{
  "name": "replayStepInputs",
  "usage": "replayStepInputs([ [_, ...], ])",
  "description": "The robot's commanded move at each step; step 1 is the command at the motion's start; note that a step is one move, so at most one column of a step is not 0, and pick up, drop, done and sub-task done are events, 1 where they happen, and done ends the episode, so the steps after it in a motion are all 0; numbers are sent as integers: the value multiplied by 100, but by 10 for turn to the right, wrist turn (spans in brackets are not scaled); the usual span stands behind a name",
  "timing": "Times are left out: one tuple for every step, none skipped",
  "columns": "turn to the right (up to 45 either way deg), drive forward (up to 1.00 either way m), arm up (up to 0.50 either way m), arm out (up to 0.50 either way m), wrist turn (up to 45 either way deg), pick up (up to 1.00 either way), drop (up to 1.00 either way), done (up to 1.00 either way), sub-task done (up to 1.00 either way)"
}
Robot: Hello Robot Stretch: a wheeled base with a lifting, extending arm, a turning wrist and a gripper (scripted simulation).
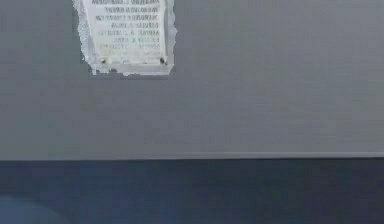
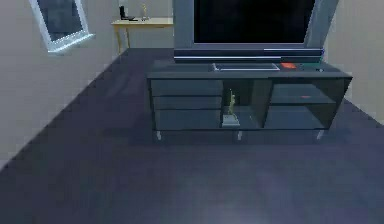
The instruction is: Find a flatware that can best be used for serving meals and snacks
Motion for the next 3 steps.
replayStepInputs([
  [0,75,0,0,0,0,0,0,0],
  [-300,0,0,0,0,0,0,0,0],
  [0,60,0,0,0,0,0,0,0],
])
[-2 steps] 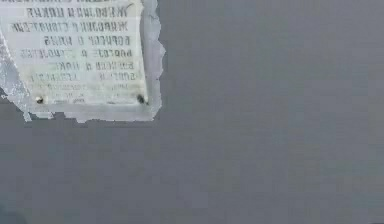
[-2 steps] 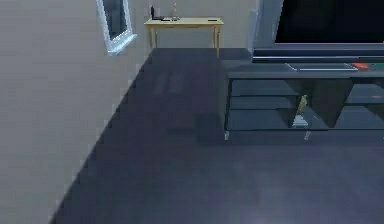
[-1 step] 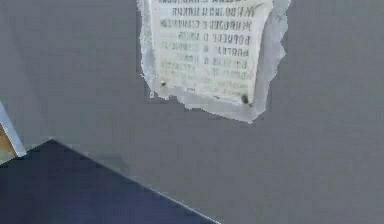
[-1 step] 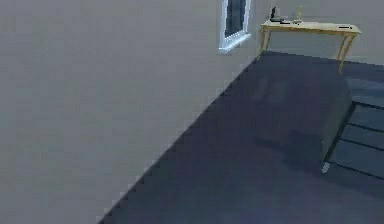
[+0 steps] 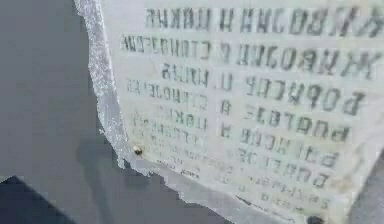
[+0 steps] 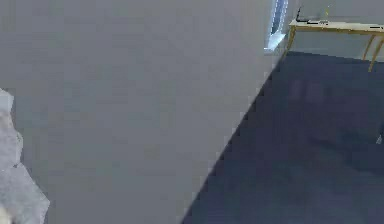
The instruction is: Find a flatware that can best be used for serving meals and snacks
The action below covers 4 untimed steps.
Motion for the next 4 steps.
replayStepInputs([
  [-450,0,0,0,0,0,0,0,0],
  [-120,0,0,0,0,0,0,0,0],
  [0,100,0,0,0,0,0,0,0],
  [-60,0,0,0,0,0,0,0,0],
])
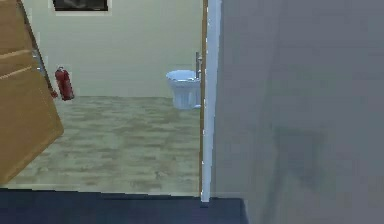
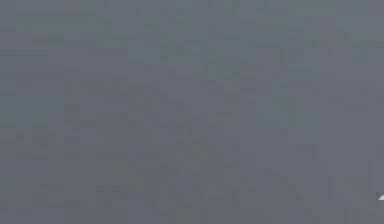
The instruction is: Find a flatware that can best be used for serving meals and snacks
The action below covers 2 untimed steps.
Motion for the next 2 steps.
replayStepInputs([
  [0,35,0,0,0,0,0,0,0],
  [-300,0,0,0,0,0,0,0,0],
])
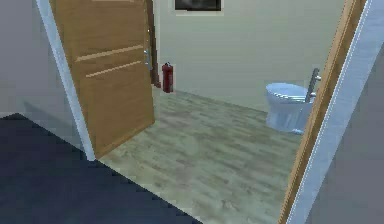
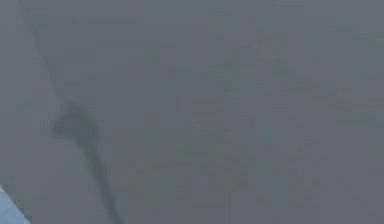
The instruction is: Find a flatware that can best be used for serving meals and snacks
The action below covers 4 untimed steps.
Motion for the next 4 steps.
replayStepInputs([
  [0,100,0,0,0,0,0,0,0],
  [-30,0,0,0,0,0,0,0,0],
  [0,100,0,0,0,0,0,0,0],
  [0,40,0,0,0,0,0,0,0],
])
